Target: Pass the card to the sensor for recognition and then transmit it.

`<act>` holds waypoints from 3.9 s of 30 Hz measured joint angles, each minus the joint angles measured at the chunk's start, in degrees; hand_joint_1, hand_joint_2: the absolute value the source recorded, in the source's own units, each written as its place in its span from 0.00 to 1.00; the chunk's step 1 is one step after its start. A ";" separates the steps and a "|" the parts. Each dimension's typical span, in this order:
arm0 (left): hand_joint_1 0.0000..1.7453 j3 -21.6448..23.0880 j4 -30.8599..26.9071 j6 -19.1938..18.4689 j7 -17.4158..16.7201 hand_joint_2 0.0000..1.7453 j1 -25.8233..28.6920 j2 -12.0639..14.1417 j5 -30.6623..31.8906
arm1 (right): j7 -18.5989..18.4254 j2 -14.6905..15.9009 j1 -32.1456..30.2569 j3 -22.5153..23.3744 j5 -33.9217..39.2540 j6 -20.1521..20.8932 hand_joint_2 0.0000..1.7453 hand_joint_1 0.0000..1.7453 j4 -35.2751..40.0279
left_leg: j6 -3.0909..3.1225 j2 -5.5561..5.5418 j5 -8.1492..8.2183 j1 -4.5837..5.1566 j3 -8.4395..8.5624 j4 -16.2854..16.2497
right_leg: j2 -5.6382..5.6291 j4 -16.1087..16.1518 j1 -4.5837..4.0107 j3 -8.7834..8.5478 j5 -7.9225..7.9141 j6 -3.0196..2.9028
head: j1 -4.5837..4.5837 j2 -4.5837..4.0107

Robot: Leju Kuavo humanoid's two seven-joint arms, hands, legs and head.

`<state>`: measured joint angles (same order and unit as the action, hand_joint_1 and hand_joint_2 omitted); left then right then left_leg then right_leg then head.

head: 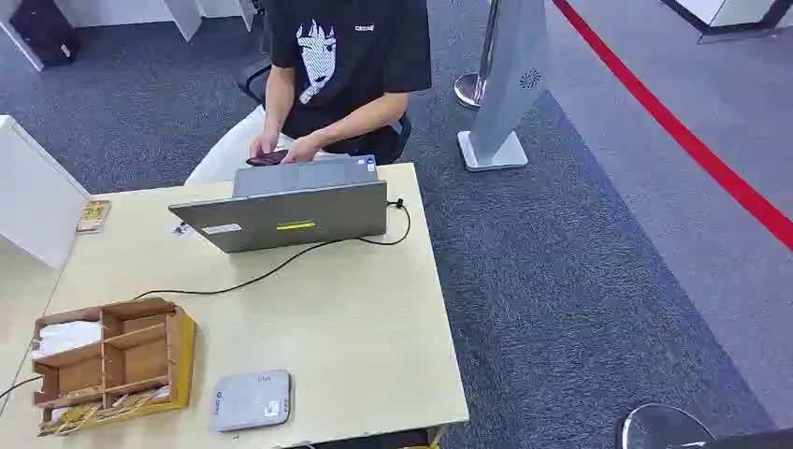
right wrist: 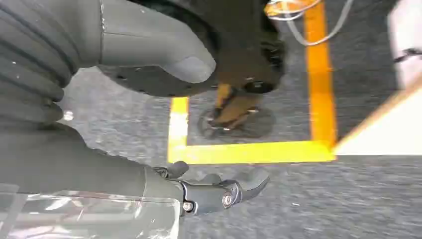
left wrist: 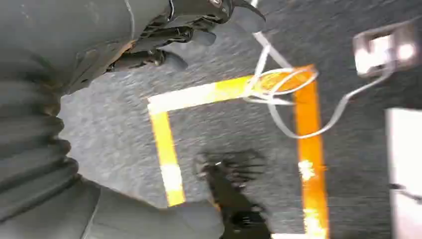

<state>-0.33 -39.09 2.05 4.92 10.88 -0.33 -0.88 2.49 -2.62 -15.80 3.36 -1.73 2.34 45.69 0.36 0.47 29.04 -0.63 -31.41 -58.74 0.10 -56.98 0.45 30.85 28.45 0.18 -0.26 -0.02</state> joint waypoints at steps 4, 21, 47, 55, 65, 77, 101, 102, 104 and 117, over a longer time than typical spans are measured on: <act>0.00 -0.09 -3.42 -0.52 1.20 1.00 0.26 0.26 -1.74 | 0.37 -0.61 -1.91 1.62 0.76 0.94 1.00 0.00 6.12 | 0.00 0.00 0.00 0.00 0.00 0.00 | 0.00 0.00 0.00 0.00 0.00 0.00 | 0.02 0.00; 0.00 -17.60 -9.17 -10.86 1.55 1.00 0.47 -3.11 -11.56 | -0.42 -5.47 -3.28 18.43 8.79 7.74 1.00 0.00 15.01 | 0.00 -0.02 -0.02 -0.01 -0.01 0.00 | 0.02 0.00 -0.01 0.01 -0.04 -0.06 | 0.02 0.00; 0.00 -31.65 -47.84 -0.65 3.17 1.00 10.52 -13.60 -22.12 | -2.12 -12.70 -3.02 32.02 21.40 12.00 1.00 0.00 23.23 | 0.00 -0.03 -0.02 -0.01 -0.02 0.00 | 0.03 0.00 -0.02 0.00 -0.04 -0.06 | 0.02 0.00; 0.00 -30.21 -62.11 1.79 8.35 1.00 12.80 -14.45 -15.88 | -0.90 -13.75 -3.37 32.00 19.17 8.35 1.00 0.00 24.93 | 0.00 -0.03 -0.02 -0.01 0.01 0.00 | 0.03 0.00 -0.02 0.01 -0.04 -0.06 | 0.00 0.00; 0.00 -24.15 -69.32 4.31 7.80 1.00 8.56 -6.98 -0.76 | 1.57 -14.38 -2.81 32.02 11.68 6.34 1.00 0.00 25.10 | -0.15 -0.03 -0.14 -0.07 0.05 0.00 | 0.03 -0.02 -0.07 0.01 -0.11 -0.17 | 0.02 0.00; 0.00 -14.63 -69.41 1.45 1.98 1.00 -3.13 3.51 15.91 | 3.76 -14.36 -1.25 30.34 7.19 4.96 1.00 0.00 24.17 | -0.16 -0.02 -0.32 -0.07 0.03 0.00 | 0.01 -0.03 -0.07 0.03 -0.23 -0.19 | 0.02 0.00; 1.00 5.20 -64.44 -7.47 -9.68 1.00 -26.45 25.43 45.83 | 7.69 -10.82 2.66 17.95 6.62 -1.36 1.00 0.00 20.06 | -0.26 0.00 -0.52 -0.12 -0.09 0.00 | -0.03 -0.06 -0.08 0.17 -0.43 -0.24 | 0.04 0.00; 1.00 5.73 -64.25 -7.69 -10.20 1.00 -27.17 26.41 47.15 | 7.91 -10.52 2.77 17.27 6.88 -1.81 1.00 0.00 19.92 | -0.27 0.00 -0.53 -0.13 -0.09 0.00 | -0.03 -0.06 -0.08 0.17 -0.43 -0.25 | 0.02 0.00; 1.00 6.65 -63.85 -8.13 -11.37 1.00 -28.47 28.40 49.77 | 8.22 -9.94 2.95 15.80 7.39 -2.66 1.00 0.00 19.64 | -0.30 0.00 -0.55 -0.14 -0.10 0.00 | -0.03 -0.07 -0.09 0.18 -0.44 -0.26 | 0.02 0.00; 1.00 7.91 -65.69 -3.99 -17.79 1.00 -26.82 35.54 65.99 | 9.90 -6.03 3.05 6.16 10.32 -9.60 1.00 0.00 19.14 | -0.31 -0.02 -0.58 -0.17 -0.19 0.00 | -0.01 -0.09 -0.11 0.21 -0.48 -0.33 | 0.04 0.00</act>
<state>7.58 -104.79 -1.94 -12.87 -15.94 35.21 65.11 12.39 -8.65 -12.75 9.53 8.59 -7.26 64.83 0.05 0.46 28.46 -0.80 -31.60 -58.74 0.09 -57.07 0.34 31.05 27.97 -0.15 -0.22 -0.02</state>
